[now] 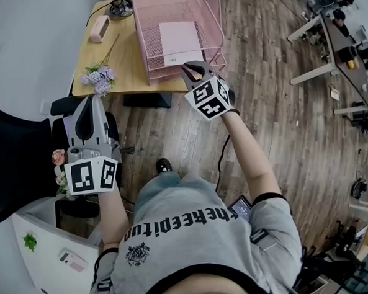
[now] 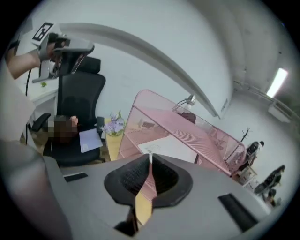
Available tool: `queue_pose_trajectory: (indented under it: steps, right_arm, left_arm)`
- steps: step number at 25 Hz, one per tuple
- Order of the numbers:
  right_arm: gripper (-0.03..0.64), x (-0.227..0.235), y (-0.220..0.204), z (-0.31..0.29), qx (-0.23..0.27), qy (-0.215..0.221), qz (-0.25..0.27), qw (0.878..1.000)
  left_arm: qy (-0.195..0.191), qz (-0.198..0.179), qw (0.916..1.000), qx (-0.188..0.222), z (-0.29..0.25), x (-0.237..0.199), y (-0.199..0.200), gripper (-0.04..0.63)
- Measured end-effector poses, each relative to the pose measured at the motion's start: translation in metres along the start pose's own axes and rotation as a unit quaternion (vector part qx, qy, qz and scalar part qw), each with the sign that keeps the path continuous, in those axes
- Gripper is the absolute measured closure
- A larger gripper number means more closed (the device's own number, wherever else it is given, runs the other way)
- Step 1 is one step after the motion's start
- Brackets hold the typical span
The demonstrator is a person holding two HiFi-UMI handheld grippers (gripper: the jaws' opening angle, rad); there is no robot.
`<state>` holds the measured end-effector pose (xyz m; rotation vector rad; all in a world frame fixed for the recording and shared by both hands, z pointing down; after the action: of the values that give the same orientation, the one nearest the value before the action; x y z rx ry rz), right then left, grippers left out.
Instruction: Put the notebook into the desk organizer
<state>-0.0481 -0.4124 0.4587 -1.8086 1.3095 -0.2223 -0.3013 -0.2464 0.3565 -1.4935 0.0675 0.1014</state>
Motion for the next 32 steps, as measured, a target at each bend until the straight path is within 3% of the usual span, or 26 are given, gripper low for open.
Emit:
queue_pose_trajectory:
  steps: [1, 4, 10, 21, 32]
  right_arm:
    - [0.608, 0.001, 0.0, 0.007, 0.017, -0.007, -0.026, 0.999]
    - [0.615, 0.002, -0.003, 0.028, 0.063, -0.015, -0.092, 0.994]
    - [0.614, 0.001, -0.006, 0.073, 0.139, -0.024, -0.164, 0.976]
    - [0.614, -0.01, 0.0, 0.149, 0.228, -0.072, -0.198, 0.951]
    - [0.614, -0.023, 0.005, 0.213, 0.271, -0.118, -0.181, 0.938]
  left_arm:
    - [-0.003, 0.0, 1.0, 0.001, -0.001, 0.004, 0.001, 0.592]
    - [-0.014, 0.0, 0.9999, 0.005, -0.003, 0.016, 0.003, 0.592]
    - [-0.037, 0.002, 0.9992, 0.012, -0.003, 0.046, 0.011, 0.592]
    - [-0.058, 0.0, 0.998, 0.026, 0.004, 0.091, 0.027, 0.592]
    - [-0.072, -0.005, 0.9966, 0.04, 0.02, 0.122, 0.041, 0.592]
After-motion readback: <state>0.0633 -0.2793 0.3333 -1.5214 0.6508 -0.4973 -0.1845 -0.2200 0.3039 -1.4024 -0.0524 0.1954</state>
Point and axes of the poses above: the fingertips, and each gripper's own axes: z backward along the fingers, x to its right, y out of its top, the point moved 8 cm from there along z, backward along the fingers, and after that the axes turned 9 degrees about y, right-handed, at the moved point
